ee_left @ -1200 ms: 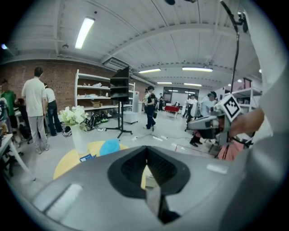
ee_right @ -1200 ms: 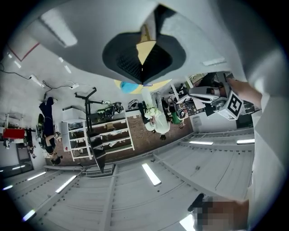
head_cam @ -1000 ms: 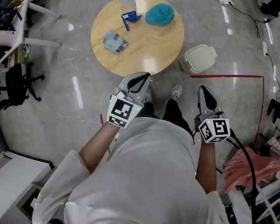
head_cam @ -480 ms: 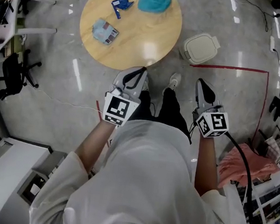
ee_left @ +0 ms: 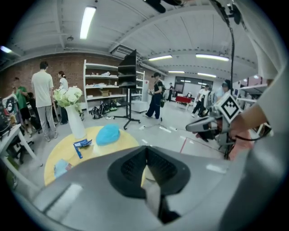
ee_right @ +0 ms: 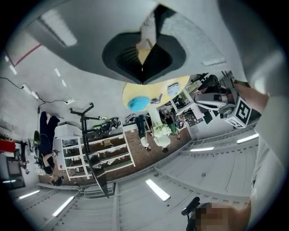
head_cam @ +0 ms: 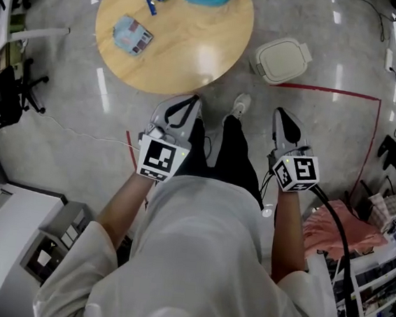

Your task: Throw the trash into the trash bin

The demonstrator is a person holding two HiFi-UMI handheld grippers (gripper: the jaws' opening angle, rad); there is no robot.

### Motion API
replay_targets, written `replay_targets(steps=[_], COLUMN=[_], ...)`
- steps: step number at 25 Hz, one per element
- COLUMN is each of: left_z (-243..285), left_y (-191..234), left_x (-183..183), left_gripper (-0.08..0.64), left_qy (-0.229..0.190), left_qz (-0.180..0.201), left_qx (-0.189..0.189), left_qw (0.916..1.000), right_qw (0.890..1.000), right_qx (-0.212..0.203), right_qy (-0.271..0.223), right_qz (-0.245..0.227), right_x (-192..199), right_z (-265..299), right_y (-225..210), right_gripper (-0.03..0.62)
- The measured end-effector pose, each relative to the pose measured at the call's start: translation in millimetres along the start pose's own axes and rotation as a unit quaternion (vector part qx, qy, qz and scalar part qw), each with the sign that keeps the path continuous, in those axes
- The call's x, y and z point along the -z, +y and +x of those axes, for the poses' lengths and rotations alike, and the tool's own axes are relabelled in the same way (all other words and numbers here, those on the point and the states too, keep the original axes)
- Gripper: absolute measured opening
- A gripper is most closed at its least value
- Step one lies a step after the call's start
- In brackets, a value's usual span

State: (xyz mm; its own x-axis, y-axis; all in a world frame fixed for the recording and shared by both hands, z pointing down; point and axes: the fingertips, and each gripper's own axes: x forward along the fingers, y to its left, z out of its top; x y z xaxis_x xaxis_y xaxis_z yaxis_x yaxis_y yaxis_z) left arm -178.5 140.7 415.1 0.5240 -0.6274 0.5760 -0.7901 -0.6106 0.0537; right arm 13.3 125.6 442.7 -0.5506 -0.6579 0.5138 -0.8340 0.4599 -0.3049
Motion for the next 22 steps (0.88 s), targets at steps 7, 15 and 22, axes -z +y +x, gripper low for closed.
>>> replay_targets(steps=[7, 15, 22], left_z=[32, 58, 81], left_y=[-4, 5, -2], left_x=[28, 60, 89], left_gripper=[0.005, 0.005, 0.005], left_qy=[0.01, 0.024, 0.048], left_qz=[-0.016, -0.03, -0.063], left_qx=[-0.007, -0.029, -0.043], left_qw=[0.9998, 0.9989, 0.996], right_qw=[0.999, 0.998, 0.998], right_qx=[-0.005, -0.013, -0.012], right_qy=[0.038, 0.053, 0.064], right_qz=[0.004, 0.01, 0.02], right_x=[48, 80, 112], right_z=[31, 64, 96], right_y=[-26, -48, -72], right_gripper=[0.0, 0.0, 0.0])
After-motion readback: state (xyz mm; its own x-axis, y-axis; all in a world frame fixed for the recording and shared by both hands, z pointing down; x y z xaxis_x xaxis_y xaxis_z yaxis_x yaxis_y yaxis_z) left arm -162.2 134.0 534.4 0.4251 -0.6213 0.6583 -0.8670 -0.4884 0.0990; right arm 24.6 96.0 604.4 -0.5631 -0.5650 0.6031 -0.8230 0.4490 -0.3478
